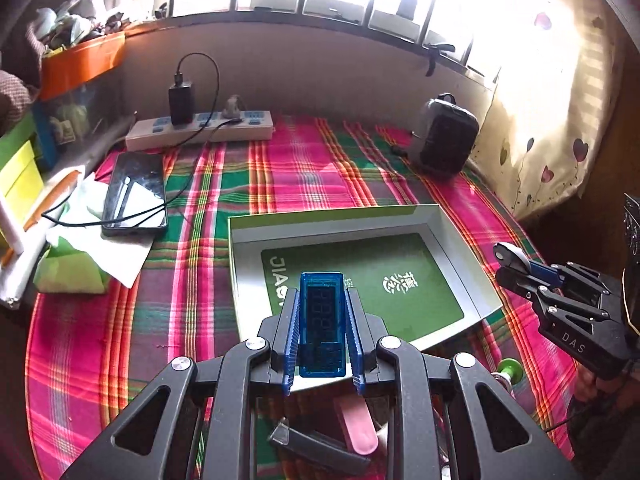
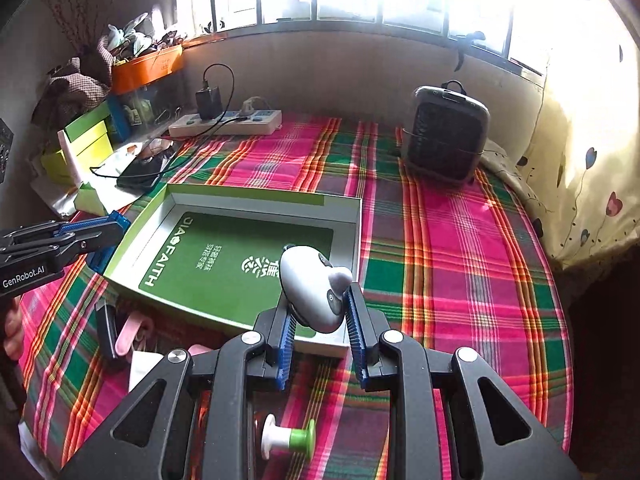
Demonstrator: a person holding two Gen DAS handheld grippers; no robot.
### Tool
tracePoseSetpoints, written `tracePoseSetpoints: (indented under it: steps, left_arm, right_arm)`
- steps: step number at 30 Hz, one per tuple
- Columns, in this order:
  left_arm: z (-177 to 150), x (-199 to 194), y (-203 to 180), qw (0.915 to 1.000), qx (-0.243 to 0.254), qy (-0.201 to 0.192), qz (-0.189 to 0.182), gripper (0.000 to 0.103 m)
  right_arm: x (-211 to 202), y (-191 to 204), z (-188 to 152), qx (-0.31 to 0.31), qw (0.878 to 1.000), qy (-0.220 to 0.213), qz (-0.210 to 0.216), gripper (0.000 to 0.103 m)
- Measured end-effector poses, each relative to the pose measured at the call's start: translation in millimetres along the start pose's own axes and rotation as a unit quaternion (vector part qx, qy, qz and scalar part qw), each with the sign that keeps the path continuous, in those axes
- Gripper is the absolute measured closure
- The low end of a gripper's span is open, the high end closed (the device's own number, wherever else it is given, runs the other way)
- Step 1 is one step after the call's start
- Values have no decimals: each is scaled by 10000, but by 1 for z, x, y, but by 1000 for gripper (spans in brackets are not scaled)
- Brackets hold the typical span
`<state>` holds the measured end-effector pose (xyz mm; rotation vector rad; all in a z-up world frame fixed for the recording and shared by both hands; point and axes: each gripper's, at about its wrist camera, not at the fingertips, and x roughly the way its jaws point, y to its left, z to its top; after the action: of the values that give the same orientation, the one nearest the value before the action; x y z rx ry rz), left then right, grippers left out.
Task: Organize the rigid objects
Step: 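Carry the USB tester with the left tool while the right tool carries the toy into the green box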
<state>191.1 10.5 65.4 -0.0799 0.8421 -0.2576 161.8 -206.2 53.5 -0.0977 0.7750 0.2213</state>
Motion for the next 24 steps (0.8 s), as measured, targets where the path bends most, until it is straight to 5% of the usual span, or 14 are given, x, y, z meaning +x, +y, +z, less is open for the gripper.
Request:
tracePoseSetpoints:
  steps: [24]
  left_arm:
    - [24, 78, 6, 9985, -2, 473, 277, 82]
  right_arm:
    - [97, 11, 39, -404, 9976, 558, 83, 78]
